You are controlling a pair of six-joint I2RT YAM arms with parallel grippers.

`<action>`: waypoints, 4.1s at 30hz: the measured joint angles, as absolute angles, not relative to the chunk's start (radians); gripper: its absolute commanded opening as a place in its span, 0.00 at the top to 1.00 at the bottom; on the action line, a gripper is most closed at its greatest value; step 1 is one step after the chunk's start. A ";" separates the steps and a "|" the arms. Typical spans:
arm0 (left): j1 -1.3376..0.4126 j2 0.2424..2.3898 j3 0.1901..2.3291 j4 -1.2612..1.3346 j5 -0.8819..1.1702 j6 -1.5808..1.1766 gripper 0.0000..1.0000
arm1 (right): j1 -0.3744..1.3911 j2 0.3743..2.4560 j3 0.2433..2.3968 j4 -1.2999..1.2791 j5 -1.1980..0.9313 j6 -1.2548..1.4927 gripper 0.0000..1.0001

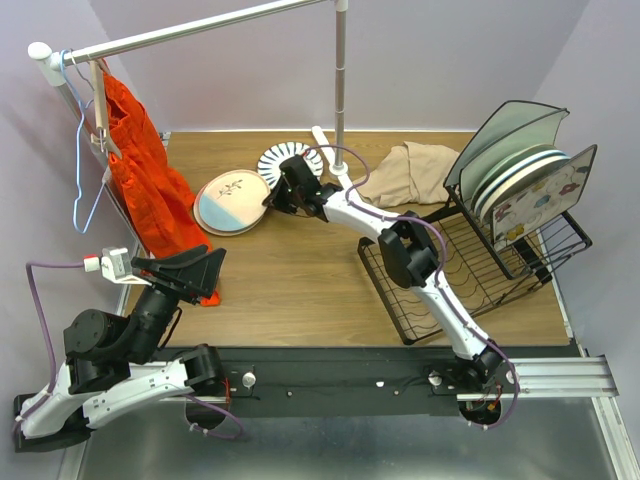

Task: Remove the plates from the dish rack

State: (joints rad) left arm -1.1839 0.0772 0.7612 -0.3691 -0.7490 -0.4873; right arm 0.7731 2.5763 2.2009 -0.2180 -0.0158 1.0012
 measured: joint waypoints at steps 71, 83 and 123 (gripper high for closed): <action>-1.184 0.091 0.761 -0.369 -0.749 -0.487 0.29 | 0.799 2.577 2.240 -0.180 0.070 0.949 0.82; -1.184 0.091 0.761 -0.369 -0.749 -0.487 0.27 | 0.801 2.234 1.901 -0.192 0.073 0.812 0.54; -1.184 1.182 1.188 0.175 -0.387 -0.268 0.25 | 0.843 0.900 1.640 -0.301 0.261 0.375 0.00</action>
State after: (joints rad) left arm -1.1839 1.1820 1.1885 0.1745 -0.3874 -0.2684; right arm 0.8429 0.9001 1.6398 -0.3012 0.2607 0.3748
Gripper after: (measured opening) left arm 0.754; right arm 0.998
